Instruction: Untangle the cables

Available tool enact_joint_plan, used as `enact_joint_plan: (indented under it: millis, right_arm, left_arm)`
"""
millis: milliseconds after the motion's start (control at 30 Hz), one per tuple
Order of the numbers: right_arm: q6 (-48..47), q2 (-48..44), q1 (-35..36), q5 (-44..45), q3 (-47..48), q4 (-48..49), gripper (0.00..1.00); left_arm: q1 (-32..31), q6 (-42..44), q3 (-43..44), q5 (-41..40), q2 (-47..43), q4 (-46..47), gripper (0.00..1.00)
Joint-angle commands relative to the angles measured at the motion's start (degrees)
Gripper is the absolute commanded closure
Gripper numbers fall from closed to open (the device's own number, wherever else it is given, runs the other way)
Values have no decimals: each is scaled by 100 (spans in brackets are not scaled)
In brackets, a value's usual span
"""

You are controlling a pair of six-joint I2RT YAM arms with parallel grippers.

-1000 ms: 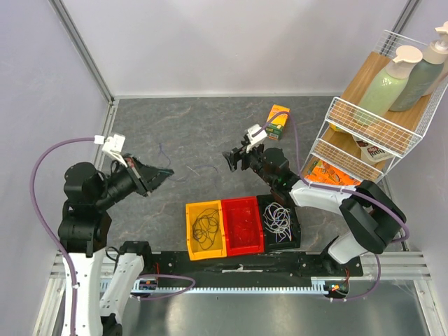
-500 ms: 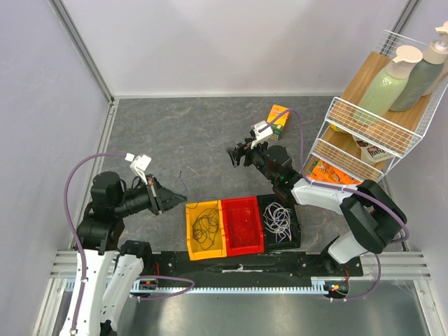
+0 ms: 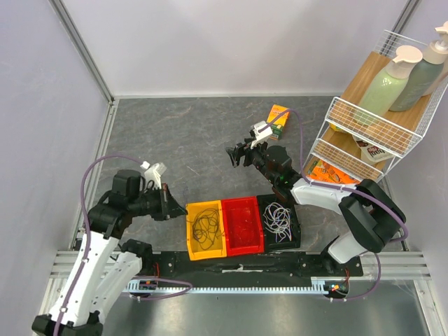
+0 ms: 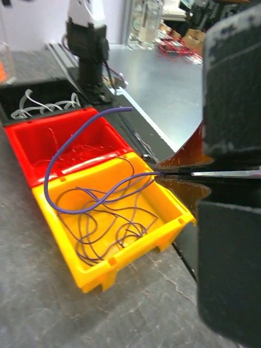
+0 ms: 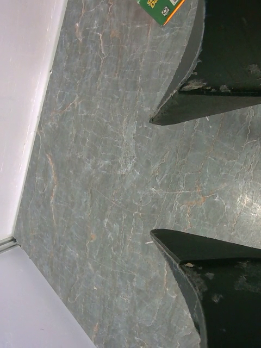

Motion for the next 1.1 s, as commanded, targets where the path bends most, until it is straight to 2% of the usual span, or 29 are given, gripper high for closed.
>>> enact_joint_plan:
  millis: [0, 133, 333, 500, 633, 767, 900, 1000, 1067]
  right_arm:
    - [46, 70, -28, -16, 94, 266, 16]
    - [46, 96, -28, -24, 111, 248, 16]
    - [11, 70, -37, 20, 111, 204, 16]
    - [20, 52, -46, -7, 103, 213, 16]
    - [-6, 35, -54, 2, 85, 205, 16]
    - [-6, -1, -54, -7, 67, 213, 16]
    - [2, -9, -63, -42, 67, 222, 16]
    - [2, -1, -72, -59, 76, 222, 16]
    - [2, -27, -63, -86, 67, 231, 16]
  left_arm:
    - [-764, -340, 116, -1045, 150, -299, 98]
    - [-1616, -1139, -33, -1591, 598, 69, 98]
    - [-3286, -2422, -253, -2812, 1503, 466, 98]
    - [-3727, -2969, -561, -2629, 2339, 1360, 98]
    - [-3745, -2995, -534, -2795, 2515, 1485, 97]
    - [-3754, -2969, -666, -2744, 2577, 1538, 82]
    - [-3754, -2899, -675, -2708, 2270, 1512, 54]
    - [-3745, -2838, -588, -2831, 1814, 1345, 46]
    - [-3754, -2785, -482, -2971, 1594, 1144, 44]
